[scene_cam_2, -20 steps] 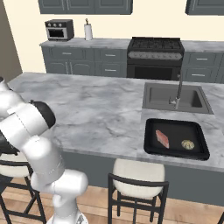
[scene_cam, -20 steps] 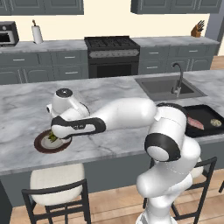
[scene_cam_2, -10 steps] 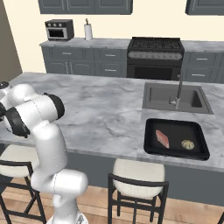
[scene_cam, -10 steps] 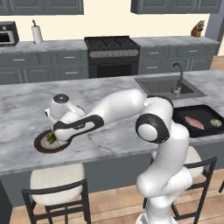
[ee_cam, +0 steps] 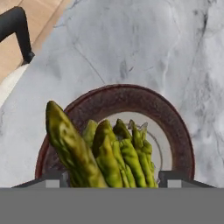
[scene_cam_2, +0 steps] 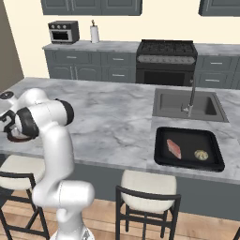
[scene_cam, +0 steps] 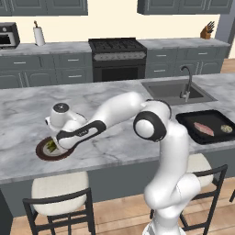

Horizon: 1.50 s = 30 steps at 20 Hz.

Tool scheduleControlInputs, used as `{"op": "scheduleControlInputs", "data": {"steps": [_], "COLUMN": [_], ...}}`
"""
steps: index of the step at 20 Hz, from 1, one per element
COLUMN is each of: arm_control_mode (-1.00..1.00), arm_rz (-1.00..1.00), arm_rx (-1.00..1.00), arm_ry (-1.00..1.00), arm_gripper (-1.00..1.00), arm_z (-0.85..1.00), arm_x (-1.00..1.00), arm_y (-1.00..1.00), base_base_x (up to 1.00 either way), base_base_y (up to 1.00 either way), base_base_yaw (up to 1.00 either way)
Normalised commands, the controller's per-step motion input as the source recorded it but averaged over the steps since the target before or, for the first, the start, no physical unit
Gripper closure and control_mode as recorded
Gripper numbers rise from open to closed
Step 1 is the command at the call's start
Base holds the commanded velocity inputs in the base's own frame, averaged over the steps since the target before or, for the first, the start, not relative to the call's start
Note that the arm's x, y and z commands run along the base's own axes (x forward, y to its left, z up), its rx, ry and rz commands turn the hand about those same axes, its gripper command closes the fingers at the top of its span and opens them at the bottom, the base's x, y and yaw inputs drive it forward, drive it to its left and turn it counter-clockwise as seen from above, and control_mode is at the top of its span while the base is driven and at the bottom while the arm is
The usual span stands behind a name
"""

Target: Create a steak meal by picking up the steak and asparagus from the tray and placing them on the plate. Leave the dumpling on the tray.

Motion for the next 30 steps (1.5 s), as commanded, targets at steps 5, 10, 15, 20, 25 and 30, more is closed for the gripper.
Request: {"op": "scheduleControlInputs", "data": {"steps": [5,10,15,20,25,30], "arm_control_mode": [-1.00,-1.00,-1.00,-1.00,-1.00,-1.00], "arm_rz": [0.00,0.00,0.00,0.00,0.00,0.00], "arm_rx": [0.00,0.00,0.00,0.00,0.00,0.00], "arm_ry": [0.00,0.00,0.00,0.00,0.00,-0.04], "arm_gripper": [1.00,1.00,1.00,1.00,-1.00,-1.00], "arm_z": [-0.18,-0.21,-0.27,-0.22,-0.01,0.03], "arm_x": [0.39,0.35,0.32,0.20,-0.35,-0.59], "arm_y": [0.17,0.16,0.09,0.09,-0.05,-0.12], "base_base_x": [0.00,0.00,0.00,0.00,0.00,0.00], "base_base_y": [0.00,0.00,0.00,0.00,0.00,0.00], "base_base_yaw": [0.00,0.00,0.00,0.00,0.00,0.00]}}
